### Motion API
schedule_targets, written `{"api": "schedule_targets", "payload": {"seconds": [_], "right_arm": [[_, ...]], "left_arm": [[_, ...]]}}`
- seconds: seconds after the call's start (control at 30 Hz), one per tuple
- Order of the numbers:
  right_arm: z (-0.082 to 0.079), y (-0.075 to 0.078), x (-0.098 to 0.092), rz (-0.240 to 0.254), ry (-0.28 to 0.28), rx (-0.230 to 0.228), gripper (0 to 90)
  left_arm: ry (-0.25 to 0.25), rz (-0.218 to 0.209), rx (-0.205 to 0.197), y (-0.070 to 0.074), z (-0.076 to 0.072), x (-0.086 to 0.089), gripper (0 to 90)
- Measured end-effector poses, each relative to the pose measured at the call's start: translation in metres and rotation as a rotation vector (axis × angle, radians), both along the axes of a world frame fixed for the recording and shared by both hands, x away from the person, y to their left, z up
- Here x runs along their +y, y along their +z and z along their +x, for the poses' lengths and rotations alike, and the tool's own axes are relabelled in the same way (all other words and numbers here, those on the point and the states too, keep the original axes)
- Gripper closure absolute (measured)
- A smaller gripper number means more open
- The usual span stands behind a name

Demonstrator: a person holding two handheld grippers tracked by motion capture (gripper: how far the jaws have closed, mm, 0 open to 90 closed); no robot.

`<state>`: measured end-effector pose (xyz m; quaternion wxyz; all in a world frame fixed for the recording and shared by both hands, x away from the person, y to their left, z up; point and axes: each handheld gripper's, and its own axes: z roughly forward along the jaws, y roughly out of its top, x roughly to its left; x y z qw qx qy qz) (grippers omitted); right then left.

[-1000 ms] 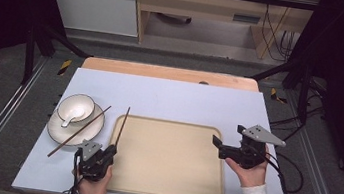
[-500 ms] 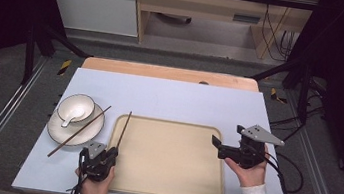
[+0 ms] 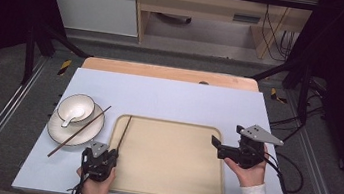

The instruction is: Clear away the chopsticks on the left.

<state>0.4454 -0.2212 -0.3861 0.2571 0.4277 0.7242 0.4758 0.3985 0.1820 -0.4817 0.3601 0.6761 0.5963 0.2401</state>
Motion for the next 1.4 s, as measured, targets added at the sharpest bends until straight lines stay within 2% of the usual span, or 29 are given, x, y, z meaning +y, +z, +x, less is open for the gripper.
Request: {"api": "schedule_targets", "payload": {"seconds": [0.23, 0.4, 0.47, 0.6, 0.73, 0.77, 0.83, 0.97, 1.2, 1.27, 1.4], "right_arm": [[0.000, 0.000, 0.000, 0.000, 0.002, -0.001, 6.4], [-0.001, 0.001, 0.000, 0.006, 0.000, -0.003, 6.4], [-0.001, 0.002, -0.001, 0.005, 0.000, -0.006, 6.4], [-0.002, 0.003, -0.003, 0.013, -0.004, -0.009, 6.4], [-0.003, 0.004, -0.004, 0.018, -0.006, -0.016, 6.3], [-0.003, 0.005, -0.004, 0.018, -0.006, -0.015, 6.3], [-0.004, 0.005, -0.005, 0.019, -0.005, -0.014, 6.3], [-0.004, 0.007, -0.007, 0.024, -0.008, -0.021, 6.3], [-0.005, 0.008, -0.008, 0.030, -0.012, -0.025, 6.2], [-0.005, 0.008, -0.008, 0.027, -0.012, -0.025, 6.2], [-0.004, 0.007, -0.007, 0.019, -0.010, -0.024, 6.2]], "left_arm": [[-0.003, 0.002, 0.013, 0.000, 0.001, 0.000, 83.3], [-0.012, -0.017, 0.007, 0.003, 0.001, 0.002, 81.8], [-0.018, -0.014, -0.001, 0.007, 0.001, 0.003, 80.5], [-0.035, -0.040, -0.041, 0.019, 0.001, 0.008, 77.8], [-0.071, -0.059, -0.074, 0.033, 0.002, 0.016, 72.3], [-0.093, -0.061, -0.088, 0.038, 0.003, 0.020, 70.3], [-0.109, -0.048, -0.101, 0.045, 0.004, 0.025, 65.2], [-0.178, -0.017, -0.130, 0.060, 0.007, 0.039, 53.5], [-0.273, 0.009, -0.144, 0.062, 0.001, 0.067, 39.7], [-0.271, 0.029, -0.132, 0.060, 0.000, 0.075, 37.3], [-0.262, 0.018, -0.120, 0.057, 0.002, 0.085, 33.1]]}}
